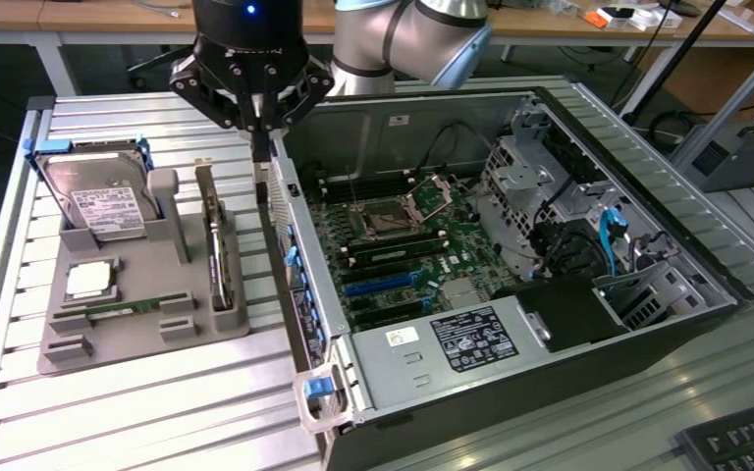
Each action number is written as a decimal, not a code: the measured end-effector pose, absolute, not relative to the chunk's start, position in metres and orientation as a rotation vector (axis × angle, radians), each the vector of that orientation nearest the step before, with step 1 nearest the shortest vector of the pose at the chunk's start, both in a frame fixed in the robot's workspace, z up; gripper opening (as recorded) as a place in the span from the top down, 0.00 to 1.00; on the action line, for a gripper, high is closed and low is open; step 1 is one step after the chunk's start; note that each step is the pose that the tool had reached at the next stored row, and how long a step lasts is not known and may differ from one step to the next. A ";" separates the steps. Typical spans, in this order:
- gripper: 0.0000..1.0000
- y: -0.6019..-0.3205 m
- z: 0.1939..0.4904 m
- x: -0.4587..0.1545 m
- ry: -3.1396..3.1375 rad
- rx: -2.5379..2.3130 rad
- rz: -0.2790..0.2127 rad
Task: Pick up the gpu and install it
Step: 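Reach for the gpu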
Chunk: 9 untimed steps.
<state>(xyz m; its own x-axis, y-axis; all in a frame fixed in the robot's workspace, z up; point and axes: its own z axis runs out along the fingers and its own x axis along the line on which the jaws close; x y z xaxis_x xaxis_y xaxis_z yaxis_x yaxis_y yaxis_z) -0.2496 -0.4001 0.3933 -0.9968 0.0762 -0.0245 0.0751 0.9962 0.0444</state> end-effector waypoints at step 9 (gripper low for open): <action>0.89 -0.400 0.393 -0.255 3.113 0.118 0.068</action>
